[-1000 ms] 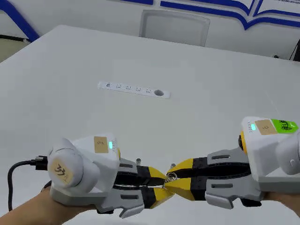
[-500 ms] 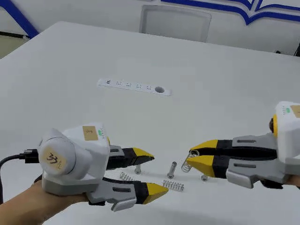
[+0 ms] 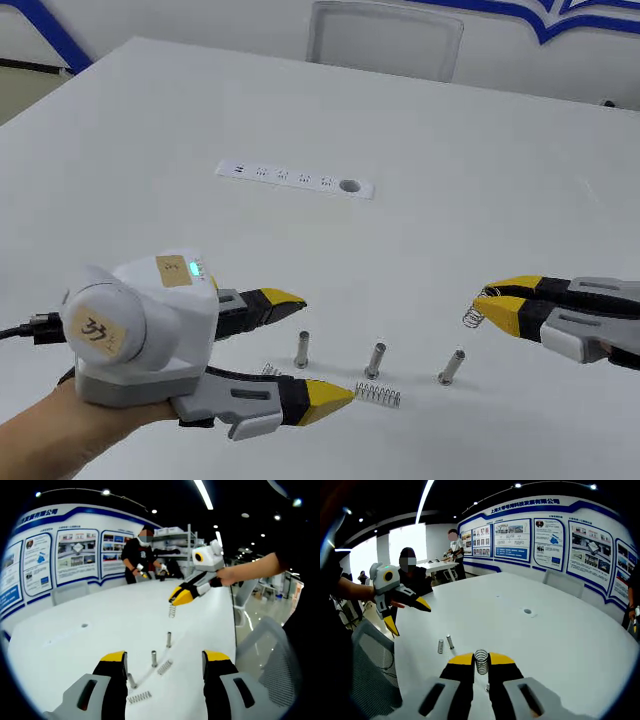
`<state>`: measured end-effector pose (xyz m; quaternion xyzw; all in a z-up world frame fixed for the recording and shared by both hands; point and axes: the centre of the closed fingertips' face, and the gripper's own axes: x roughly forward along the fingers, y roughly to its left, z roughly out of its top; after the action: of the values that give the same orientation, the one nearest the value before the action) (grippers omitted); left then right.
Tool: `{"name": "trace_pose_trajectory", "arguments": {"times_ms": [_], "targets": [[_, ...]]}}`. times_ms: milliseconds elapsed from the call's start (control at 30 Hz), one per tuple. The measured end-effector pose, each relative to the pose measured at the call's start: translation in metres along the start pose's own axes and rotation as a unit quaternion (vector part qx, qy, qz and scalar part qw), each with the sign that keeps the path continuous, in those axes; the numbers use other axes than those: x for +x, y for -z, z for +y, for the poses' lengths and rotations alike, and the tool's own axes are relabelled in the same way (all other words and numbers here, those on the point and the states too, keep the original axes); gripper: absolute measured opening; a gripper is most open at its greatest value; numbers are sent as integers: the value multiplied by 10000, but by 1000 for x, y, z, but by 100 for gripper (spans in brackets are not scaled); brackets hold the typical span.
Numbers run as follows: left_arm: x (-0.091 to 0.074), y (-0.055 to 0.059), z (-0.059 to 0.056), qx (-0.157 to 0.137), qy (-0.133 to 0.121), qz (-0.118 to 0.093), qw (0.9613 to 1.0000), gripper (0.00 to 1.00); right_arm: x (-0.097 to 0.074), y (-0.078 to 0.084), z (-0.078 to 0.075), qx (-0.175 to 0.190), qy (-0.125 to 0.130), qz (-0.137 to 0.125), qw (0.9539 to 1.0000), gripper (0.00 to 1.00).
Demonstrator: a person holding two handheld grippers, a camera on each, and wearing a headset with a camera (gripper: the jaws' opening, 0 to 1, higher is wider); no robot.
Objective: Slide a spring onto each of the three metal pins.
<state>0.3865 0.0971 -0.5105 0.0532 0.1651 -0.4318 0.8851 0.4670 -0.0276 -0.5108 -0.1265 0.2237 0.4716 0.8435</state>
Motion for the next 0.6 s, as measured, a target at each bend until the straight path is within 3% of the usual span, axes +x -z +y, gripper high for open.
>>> {"name": "trace_pose_trajectory", "arguments": {"times_ms": [400, 500, 600], "targets": [[-13, 10, 13, 58, -245, 212, 9995, 65, 17, 32, -17, 241, 119, 241, 9993, 10], [-13, 11, 15, -62, -301, 161, 9994, 66, 21, 37, -18, 329, 110, 249, 9991, 10], [-11, 8, 9, -321, -172, 40, 9993, 67, 25, 40, -18, 391, 101, 247, 9989, 10]]}}
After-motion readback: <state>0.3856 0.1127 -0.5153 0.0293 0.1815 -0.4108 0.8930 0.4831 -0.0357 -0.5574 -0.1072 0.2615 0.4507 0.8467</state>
